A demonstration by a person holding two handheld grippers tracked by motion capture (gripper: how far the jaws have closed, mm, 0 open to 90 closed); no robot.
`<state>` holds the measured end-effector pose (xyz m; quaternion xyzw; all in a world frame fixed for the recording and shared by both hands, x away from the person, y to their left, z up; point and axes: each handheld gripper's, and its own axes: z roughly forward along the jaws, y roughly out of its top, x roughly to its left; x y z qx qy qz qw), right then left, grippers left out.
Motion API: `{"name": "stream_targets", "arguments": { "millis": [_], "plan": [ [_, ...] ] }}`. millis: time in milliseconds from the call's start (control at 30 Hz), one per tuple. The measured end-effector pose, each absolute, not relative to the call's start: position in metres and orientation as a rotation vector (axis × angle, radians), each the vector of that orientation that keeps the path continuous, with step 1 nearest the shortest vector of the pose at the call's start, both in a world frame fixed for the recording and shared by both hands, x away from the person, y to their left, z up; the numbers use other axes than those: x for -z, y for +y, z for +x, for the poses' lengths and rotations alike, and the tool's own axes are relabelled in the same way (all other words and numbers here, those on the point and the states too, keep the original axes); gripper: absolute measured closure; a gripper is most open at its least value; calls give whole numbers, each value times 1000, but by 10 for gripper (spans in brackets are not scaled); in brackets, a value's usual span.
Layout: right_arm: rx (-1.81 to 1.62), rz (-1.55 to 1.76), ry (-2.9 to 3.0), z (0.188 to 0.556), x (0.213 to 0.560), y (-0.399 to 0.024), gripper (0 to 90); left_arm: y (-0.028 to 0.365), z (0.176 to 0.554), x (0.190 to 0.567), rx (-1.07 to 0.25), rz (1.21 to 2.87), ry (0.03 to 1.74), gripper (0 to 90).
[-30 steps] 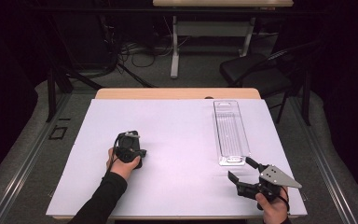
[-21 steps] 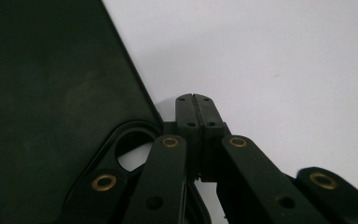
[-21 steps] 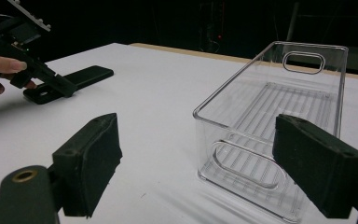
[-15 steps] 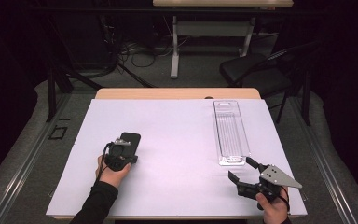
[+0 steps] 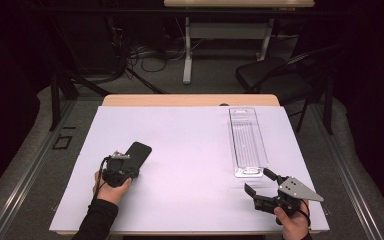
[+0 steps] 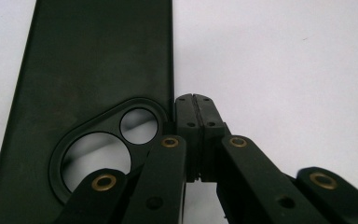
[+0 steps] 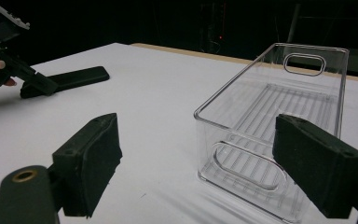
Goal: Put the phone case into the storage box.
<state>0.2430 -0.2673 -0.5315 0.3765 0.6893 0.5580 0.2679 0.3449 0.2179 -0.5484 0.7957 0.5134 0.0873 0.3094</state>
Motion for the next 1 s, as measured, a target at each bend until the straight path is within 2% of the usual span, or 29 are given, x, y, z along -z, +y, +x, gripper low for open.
{"name": "stream_targets", "arguments": {
  "millis": [600, 700, 800, 833, 1000],
  "plan": [
    [-1515, 1005, 1862, 243, 532, -268, 145, 219, 344, 545, -236, 2081, 1354, 879],
    [-1515, 1005, 1863, 243, 531, -268, 145, 220, 343, 543, -235, 2063, 1346, 837],
    [-1517, 1003, 1859, 243, 532, -267, 145, 222, 342, 540, -221, 2047, 1334, 733],
    [-1517, 1003, 1859, 243, 532, -267, 145, 223, 342, 539, -228, 2043, 1335, 733],
    [-1520, 1004, 1864, 243, 532, -267, 145, 228, 340, 533, -241, 2006, 1333, 612]
  ]
}}
